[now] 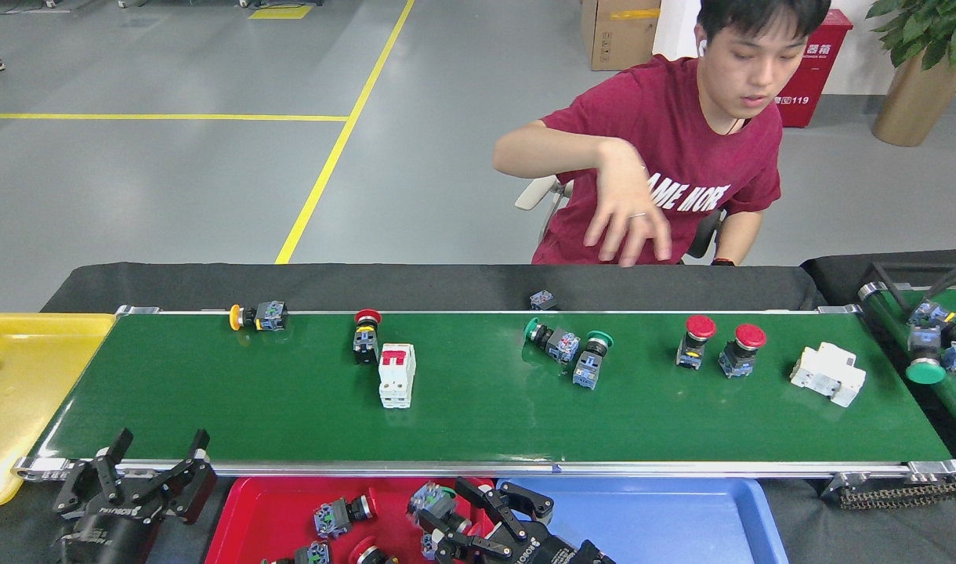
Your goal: Pick switch part from conveyor to tray
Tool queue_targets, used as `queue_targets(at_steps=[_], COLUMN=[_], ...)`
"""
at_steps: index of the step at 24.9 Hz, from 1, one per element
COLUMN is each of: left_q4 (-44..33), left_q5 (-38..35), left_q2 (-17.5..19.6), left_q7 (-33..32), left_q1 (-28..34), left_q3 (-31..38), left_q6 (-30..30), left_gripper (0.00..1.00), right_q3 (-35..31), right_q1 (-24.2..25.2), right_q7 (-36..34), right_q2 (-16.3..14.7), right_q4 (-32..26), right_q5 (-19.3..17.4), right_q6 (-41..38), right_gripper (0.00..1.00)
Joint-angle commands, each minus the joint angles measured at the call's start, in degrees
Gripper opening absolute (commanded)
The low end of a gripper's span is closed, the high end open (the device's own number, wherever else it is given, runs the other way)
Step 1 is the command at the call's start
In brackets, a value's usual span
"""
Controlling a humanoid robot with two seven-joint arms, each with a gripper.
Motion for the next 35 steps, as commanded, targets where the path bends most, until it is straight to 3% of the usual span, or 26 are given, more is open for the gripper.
queue_targets(at_steps=[1,4,9,12,17,20,28,35], left_q4=[0.90,6.00,11.89,14.87,19.27,19.80,23.76,35.27], left_q5=[-0.30,-0.39,-0.30,-0.39,-0.30,-0.30,-0.30,-0.30], left_q2=[0.20,0.02,0.02,0.02,0.29,0.64,0.55,0.64], left_q7=[-0.08,-0.61,-0.70,-0.70,-0.70,-0.61,-0.61,-0.17], left_q1=[-2.70,-6.83,-12.45,-14.56,-16.67,-17.02,-19.92,-28.10], left_q3=[-1.57,-5.27,-9.22,-9.84,-9.84,-9.66,-9.84,-9.92], left_q6=[0.61,1.13,3.07,2.98,3.07,3.07,4.21,5.71], left_gripper=[1.00,1.00,1.00,1.00,1.00,1.00,1.00,1.00], right_q3=[0.04,-2.86,-20.87,-24.92,-26.33,-26.42,-27.03,-26.77], right_q1=[-1.12,-1.65,-5.95,-7.80,-5.69,-1.04,8.72,9.60], right_q7=[0.23,-0.03,-0.47,-1.87,-13.39,-21.65,-23.23,-23.06], right_q2=[0.34,0.34,0.70,-0.36,-6.60,-8.71,-8.53,-8.80], right_q4=[-0.89,-1.16,-0.10,2.36,3.06,2.71,-0.10,-1.24], right_q5=[-0.27,-0.62,-0.54,-0.27,0.52,0.52,0.25,0.25], right_q6=[-0.37,0.16,2.62,7.01,15.81,21.52,23.72,23.19], right_gripper=[0.99,0.99,0.99,0.98,0.98,0.98,0.98,0.98])
